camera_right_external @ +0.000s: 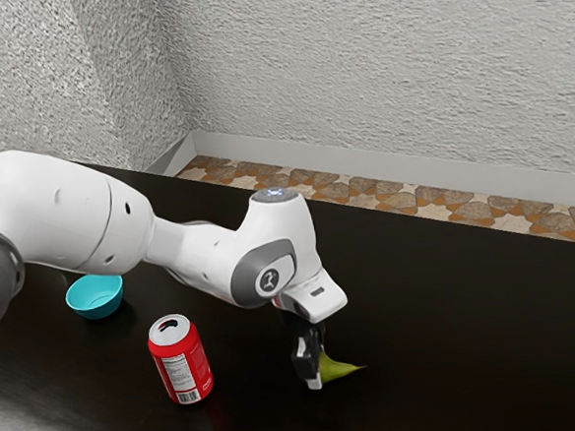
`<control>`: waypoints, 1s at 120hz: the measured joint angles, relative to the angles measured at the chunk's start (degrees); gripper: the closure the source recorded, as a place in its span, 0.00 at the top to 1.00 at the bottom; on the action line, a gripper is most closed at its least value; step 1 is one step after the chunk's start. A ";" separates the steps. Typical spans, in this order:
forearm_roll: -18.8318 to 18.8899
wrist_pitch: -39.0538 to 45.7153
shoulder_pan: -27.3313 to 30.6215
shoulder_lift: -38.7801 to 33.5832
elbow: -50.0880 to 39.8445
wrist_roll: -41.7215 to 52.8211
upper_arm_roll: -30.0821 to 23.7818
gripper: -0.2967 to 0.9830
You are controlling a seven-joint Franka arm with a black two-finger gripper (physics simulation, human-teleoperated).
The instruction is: Place the pear in the bowl.
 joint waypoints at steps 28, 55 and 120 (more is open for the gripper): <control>0.59 0.25 -0.05 -5.84 0.66 -0.07 0.31 0.40; 2.63 -5.31 0.09 -9.46 7.83 -0.28 15.87 0.38; 10.46 -16.57 8.77 -17.40 -2.67 -0.43 36.89 0.35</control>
